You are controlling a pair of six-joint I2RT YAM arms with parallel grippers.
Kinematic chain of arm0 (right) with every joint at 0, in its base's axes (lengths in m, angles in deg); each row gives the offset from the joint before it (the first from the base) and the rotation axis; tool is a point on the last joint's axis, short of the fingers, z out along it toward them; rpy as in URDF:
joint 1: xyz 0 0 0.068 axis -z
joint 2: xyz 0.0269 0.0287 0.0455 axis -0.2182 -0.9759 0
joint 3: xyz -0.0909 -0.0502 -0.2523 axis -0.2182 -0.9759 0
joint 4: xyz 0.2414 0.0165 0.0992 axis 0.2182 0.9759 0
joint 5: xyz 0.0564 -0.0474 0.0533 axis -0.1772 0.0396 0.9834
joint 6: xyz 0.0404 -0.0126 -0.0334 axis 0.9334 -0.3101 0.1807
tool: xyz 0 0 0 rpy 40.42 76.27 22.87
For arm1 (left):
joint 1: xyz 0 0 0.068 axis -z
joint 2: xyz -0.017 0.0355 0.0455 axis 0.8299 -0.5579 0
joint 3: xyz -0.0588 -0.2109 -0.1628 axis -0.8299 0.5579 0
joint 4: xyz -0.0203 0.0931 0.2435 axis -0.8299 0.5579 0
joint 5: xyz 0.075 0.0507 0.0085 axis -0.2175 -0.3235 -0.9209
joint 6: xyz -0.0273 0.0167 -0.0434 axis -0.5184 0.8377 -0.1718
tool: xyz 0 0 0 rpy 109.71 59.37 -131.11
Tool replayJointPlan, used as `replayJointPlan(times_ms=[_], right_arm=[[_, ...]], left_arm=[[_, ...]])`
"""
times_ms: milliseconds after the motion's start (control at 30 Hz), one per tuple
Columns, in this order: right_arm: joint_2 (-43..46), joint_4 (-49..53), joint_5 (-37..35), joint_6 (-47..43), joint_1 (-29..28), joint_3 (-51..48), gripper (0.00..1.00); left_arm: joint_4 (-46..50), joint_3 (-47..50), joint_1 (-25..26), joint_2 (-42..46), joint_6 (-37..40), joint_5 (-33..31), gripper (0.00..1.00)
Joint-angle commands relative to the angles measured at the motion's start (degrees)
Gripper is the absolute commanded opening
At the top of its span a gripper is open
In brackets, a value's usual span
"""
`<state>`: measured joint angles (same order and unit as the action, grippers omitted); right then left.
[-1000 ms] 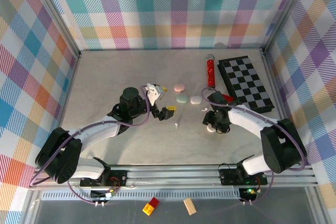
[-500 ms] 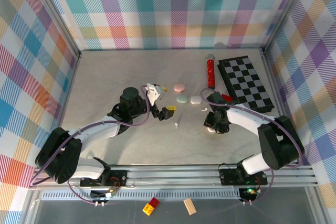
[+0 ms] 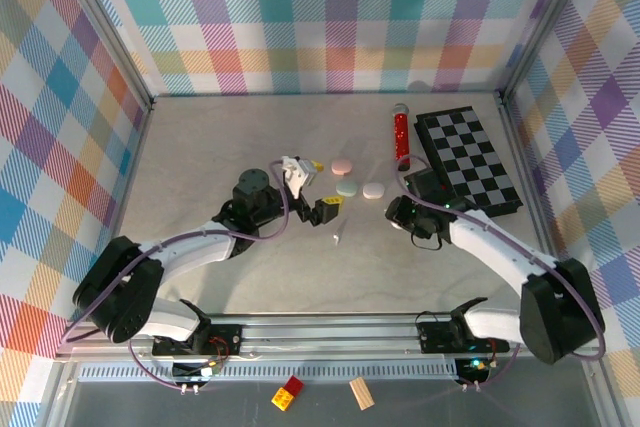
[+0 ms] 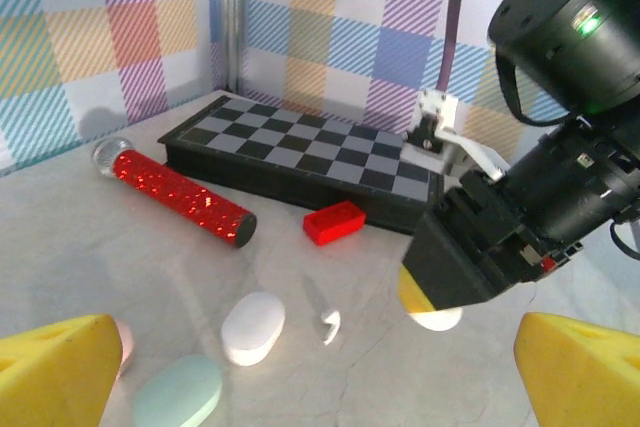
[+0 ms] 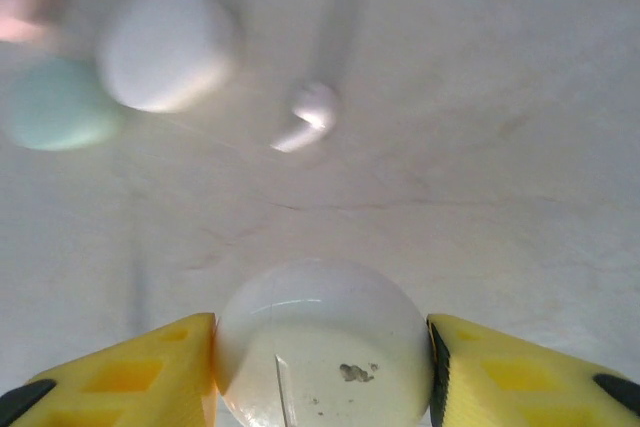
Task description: Insert the wireless bluetooth earbuds into the charging case
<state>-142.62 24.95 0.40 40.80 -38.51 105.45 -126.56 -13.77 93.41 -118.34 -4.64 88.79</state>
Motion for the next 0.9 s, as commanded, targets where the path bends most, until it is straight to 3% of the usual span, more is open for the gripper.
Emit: replayJointPlan(times_ms=[0, 300, 467, 867], right_arm=[[3.91, -7.87, 2.7, 2.96, -0.02, 0.2, 0.5], [12.3, -16.23, 5.95, 5.02, 0.32, -0.59, 0.49], [13.54, -19.04, 9.0, 7.55, 0.38, -1.06, 0.49], [15.18, -22.05, 10.96, 8.61, 0.42, -2.91, 0.49]], left_arm=[[-8.57, -1.25, 3.0, -2.89, -5.33, -4.49, 1.0], [-19.14, -3.49, 8.53, -12.08, -11.57, -8.33, 0.93], [-26.85, -5.83, 9.77, -17.81, -16.27, -8.91, 0.85], [-33.67, -11.16, 12.77, -25.43, -21.39, -7.65, 0.74]])
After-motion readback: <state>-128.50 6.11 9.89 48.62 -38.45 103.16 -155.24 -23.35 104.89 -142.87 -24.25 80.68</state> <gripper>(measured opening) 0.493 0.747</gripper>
